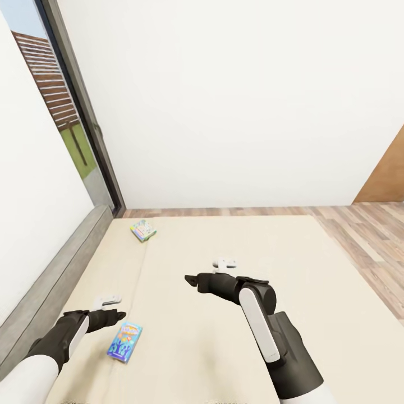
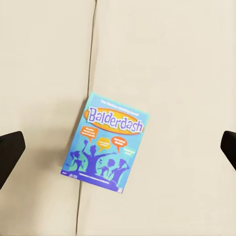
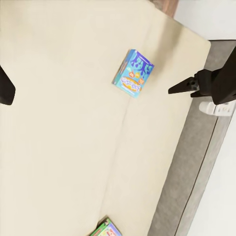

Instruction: Put all the toys in the child's room - the three board games (two on the bed and one on the table), the two jigsaw puzzles on the table, and the tennis ball on the table - inside the toy box on the table in the child's room.

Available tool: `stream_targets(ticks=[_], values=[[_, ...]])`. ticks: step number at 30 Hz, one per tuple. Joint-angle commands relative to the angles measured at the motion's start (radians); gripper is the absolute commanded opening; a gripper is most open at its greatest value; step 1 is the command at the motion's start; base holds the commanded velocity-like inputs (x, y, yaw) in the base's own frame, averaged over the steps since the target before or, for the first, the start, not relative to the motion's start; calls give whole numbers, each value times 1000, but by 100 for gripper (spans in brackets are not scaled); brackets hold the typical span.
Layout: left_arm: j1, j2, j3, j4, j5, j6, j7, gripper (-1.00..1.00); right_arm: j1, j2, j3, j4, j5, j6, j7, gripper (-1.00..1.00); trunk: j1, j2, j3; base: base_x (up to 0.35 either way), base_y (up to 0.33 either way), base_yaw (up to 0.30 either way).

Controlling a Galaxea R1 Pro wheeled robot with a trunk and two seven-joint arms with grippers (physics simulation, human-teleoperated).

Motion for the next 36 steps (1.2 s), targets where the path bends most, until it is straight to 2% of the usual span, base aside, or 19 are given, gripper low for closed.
stream_targets(ticks=[1,30,36], values=[[-1,-1,5,-1,0,7,-5,100,-1,0,0,-1,-9,4,-9,100,0,-2,-3,0,0,0],[-1,-1,6,-1,-1,-13,-5,100,0,0,2,-13,-10,9,-3,100,0,-2,-51,0,0,0],[-1,-1,6,-1,0,-13,-5,100,0,0,2,-30,-10,11,57,100,0,-2,-61,0,0,0]])
